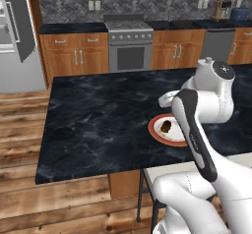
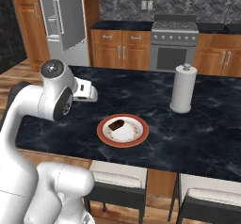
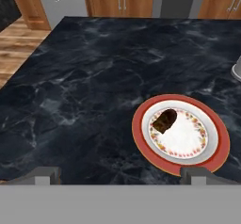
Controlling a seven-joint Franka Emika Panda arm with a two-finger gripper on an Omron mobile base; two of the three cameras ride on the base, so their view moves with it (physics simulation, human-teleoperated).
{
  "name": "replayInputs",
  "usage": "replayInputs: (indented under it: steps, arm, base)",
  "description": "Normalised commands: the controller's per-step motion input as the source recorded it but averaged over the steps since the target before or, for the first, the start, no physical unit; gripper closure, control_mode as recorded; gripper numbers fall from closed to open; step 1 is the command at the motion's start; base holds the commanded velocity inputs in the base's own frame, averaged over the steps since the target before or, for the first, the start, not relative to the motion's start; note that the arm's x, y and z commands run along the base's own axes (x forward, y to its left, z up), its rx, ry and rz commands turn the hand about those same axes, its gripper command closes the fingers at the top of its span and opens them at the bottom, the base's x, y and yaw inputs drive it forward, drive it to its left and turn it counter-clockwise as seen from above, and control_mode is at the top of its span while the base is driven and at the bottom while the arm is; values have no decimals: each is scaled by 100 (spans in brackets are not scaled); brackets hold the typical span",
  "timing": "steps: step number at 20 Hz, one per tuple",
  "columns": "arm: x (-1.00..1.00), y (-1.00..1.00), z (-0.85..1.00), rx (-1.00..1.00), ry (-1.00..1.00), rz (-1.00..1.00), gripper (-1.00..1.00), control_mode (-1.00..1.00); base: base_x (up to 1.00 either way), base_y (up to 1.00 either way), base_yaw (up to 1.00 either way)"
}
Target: Take the cheese, fish, and sweet potato from the fridge and place them on the plate on the dining counter to create an appetizer plate.
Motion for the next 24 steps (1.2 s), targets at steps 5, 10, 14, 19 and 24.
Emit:
replayInputs:
  steps: [5, 10, 14, 19, 24]
  arm:
    - [3, 0, 0, 0, 0, 0, -100, 100]
    - [0, 0, 0, 0, 0, 0, -100, 100]
    - [0, 0, 0, 0, 0, 0, -100, 100]
    - [0, 0, 0, 0, 0, 0, -100, 100]
    - [0, 0, 0, 0, 0, 0, -100, 100]
  base:
    - [1, 0, 0]
    - [0, 0, -10]
    - [0, 0, -10]
    - [0, 37, -10]
    - [0, 98, -5]
